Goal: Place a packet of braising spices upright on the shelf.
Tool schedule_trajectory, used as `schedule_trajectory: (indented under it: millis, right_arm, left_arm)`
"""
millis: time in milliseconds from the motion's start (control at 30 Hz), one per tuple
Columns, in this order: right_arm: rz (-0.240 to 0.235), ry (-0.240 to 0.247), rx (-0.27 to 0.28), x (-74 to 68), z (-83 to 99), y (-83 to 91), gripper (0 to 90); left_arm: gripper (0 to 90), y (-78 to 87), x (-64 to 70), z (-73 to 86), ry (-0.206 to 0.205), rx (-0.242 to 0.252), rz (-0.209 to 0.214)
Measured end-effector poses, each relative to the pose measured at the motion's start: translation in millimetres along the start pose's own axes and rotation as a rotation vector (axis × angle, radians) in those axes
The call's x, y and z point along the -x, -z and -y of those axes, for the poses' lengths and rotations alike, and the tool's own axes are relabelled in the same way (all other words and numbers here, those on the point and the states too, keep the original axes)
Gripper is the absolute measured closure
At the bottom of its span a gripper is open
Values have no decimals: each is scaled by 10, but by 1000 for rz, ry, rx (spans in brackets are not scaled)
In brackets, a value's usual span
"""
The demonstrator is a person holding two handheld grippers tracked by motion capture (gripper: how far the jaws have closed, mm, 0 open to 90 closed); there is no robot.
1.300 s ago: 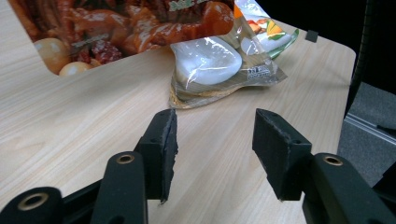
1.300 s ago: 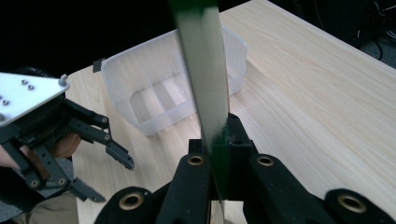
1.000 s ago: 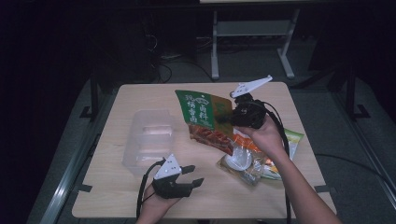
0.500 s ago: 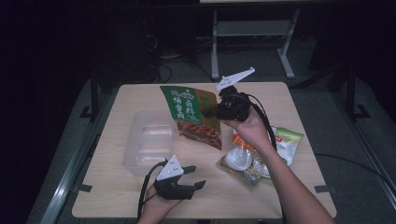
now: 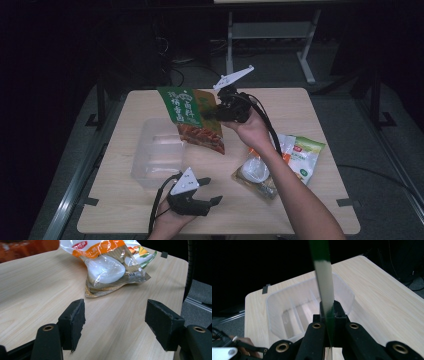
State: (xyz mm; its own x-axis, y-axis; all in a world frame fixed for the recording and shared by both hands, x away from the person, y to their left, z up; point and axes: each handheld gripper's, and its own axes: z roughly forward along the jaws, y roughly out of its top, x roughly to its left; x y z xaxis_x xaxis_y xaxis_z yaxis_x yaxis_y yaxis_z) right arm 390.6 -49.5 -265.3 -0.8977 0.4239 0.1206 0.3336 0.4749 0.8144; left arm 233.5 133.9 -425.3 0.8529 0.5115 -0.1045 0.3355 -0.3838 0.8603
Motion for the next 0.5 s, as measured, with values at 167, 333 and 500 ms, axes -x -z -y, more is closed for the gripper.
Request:
schedule_trajectory:
  millis: [167, 333, 500]
  right_arm:
    - [-5, 7, 4, 13, -68, -90, 895]
    - [-9, 3, 3, 32, -109, -160, 895]
    - [-21, 10, 7, 40, -211, -303, 895]
  left_arm:
    - [304, 9, -19, -1, -2, 8, -9]
    - [297, 19, -26, -4, 6, 16, -11]
    - [293, 40, -50, -7, 4, 21, -16]
